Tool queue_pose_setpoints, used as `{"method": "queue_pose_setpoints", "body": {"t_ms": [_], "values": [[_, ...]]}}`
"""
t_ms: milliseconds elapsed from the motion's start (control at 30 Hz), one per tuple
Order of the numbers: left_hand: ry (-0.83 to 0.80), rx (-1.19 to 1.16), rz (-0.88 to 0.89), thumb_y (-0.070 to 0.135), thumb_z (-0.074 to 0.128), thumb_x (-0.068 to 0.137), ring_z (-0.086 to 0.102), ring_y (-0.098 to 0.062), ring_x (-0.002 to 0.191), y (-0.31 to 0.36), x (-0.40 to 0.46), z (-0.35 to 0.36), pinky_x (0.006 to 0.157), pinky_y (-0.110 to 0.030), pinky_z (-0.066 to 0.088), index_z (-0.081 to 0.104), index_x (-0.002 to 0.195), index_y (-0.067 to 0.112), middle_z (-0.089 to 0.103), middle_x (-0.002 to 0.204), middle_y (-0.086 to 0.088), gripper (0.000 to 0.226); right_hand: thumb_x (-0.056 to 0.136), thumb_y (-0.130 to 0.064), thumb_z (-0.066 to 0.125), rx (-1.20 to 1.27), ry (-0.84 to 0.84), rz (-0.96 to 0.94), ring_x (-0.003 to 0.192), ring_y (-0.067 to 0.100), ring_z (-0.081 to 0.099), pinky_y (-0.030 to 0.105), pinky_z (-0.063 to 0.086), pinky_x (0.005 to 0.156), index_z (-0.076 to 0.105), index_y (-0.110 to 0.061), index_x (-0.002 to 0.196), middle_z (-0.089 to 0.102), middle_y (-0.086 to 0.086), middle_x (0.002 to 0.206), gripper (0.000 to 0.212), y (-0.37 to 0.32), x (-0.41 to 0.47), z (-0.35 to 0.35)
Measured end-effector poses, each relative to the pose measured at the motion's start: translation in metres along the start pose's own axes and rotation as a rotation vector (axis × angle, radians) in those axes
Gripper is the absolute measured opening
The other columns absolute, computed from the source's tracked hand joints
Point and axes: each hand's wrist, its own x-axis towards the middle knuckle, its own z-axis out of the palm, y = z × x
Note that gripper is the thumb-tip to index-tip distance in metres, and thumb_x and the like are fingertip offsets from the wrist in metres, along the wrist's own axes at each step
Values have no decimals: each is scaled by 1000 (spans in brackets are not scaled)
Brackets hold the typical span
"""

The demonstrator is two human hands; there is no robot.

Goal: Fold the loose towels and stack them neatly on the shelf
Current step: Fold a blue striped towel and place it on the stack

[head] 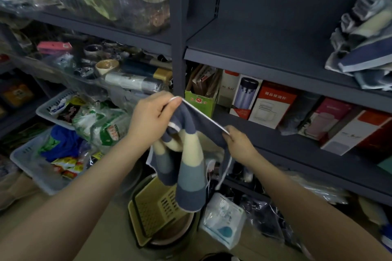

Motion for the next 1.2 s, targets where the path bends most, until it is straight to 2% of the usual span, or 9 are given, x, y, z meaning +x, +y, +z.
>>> {"method": "queue_pose_setpoints", "body": {"t_ms": [167,267,367,533,733,867,967,1100,1200], "values": [[-468,317,-237,45,58,85,59,-25,92,-12,-14,17,79,-38,47,67,101,15,58,102,-6,35,93,-18,52,57,150,-190,67,15,48,25,26,56,51,-13,74,53,1,71,20,-43,-7,0],[-512,222,-180,42,68,77,55,-25,108,-2,-21,33,87,-39,46,54,123,13,55,123,-7,56,86,-26,60,-94,107,-368,67,16,54,27,33,58,60,-19,75,60,-1,69,13,-69,-13,-3],[-499,-42,-73,37,72,75,59,-18,92,4,-21,35,77,-36,47,61,108,9,63,103,-8,45,84,-30,63,-87,135,-371,75,20,61,36,47,66,65,-15,81,67,6,77,16,-71,-16,-15],[-591,-275,-215,20,72,78,46,2,56,8,-26,40,55,-23,37,64,72,9,55,60,3,15,79,-27,71,47,68,-407,68,13,60,33,47,64,62,-17,76,67,3,73,14,-63,-22,-20],[-502,-481,-243,16,57,90,40,-4,60,14,-29,40,54,-24,32,54,67,-10,43,59,-6,35,86,-15,63,159,2,-471,73,2,59,21,45,68,65,-18,83,64,-12,75,5,-52,-25,-24],[-264,-659,-328,18,49,88,43,2,58,15,-22,35,55,-12,35,57,75,-12,49,65,-5,34,89,-13,59,47,-33,-436,67,16,54,28,40,62,62,-3,82,62,9,72,13,-36,-25,-31],[-97,-707,-448,13,48,95,47,1,59,4,-16,33,57,-14,39,57,77,-5,52,66,-3,27,91,-14,55,51,-55,-373,65,24,52,33,38,61,59,3,82,59,18,74,20,-29,-26,-37],[-88,-688,-544,17,49,95,55,0,59,-14,-14,36,57,-14,44,67,70,23,64,61,11,31,94,-9,49,229,-159,-254,64,4,47,20,37,62,58,-4,85,53,0,71,13,-31,-27,-44],[-76,-594,-576,16,51,94,52,4,54,-22,-15,43,54,-13,42,65,67,20,61,55,14,30,92,-1,48,467,-241,-132,68,6,52,16,40,63,58,-7,88,56,3,77,12,-33,-26,-44]]}}
